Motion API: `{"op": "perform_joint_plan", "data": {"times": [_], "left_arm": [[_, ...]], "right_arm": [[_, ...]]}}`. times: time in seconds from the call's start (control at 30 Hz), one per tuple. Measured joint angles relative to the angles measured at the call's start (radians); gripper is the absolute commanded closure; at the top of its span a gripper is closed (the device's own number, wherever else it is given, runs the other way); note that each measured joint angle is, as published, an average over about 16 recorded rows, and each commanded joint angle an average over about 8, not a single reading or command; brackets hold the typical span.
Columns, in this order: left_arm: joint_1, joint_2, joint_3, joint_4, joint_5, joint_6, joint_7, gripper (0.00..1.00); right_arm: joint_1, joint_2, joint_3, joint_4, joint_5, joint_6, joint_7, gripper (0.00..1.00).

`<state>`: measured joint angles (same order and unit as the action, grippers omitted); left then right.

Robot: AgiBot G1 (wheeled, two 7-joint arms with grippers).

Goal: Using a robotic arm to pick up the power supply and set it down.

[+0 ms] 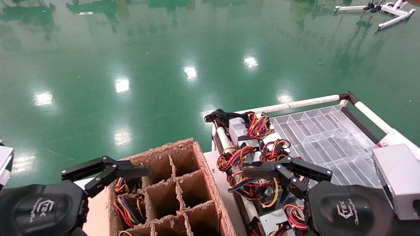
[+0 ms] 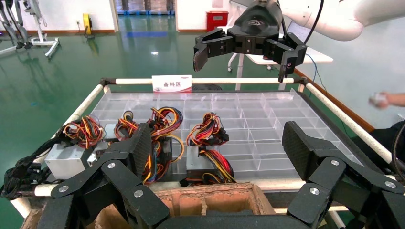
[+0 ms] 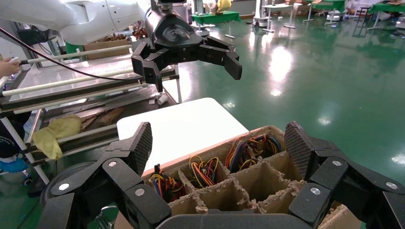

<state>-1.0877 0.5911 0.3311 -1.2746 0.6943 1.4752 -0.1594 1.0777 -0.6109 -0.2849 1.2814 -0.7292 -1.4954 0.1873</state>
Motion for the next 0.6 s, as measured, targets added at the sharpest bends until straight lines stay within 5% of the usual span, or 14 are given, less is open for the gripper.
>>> {"op": "perform_joint_plan", "data": {"times": [0.2, 0.6], "left_arm": [[0.0, 0.0, 0.0, 0.0, 0.0, 0.0, 0.0, 1.0], [0.0, 0.0, 0.0, 0.0, 0.0, 0.0, 0.0, 1.0]], "right_arm": [[0.0, 0.0, 0.0, 0.0, 0.0, 0.0, 0.0, 0.0], [0.0, 0.0, 0.0, 0.0, 0.0, 0.0, 0.0, 0.0]]}}
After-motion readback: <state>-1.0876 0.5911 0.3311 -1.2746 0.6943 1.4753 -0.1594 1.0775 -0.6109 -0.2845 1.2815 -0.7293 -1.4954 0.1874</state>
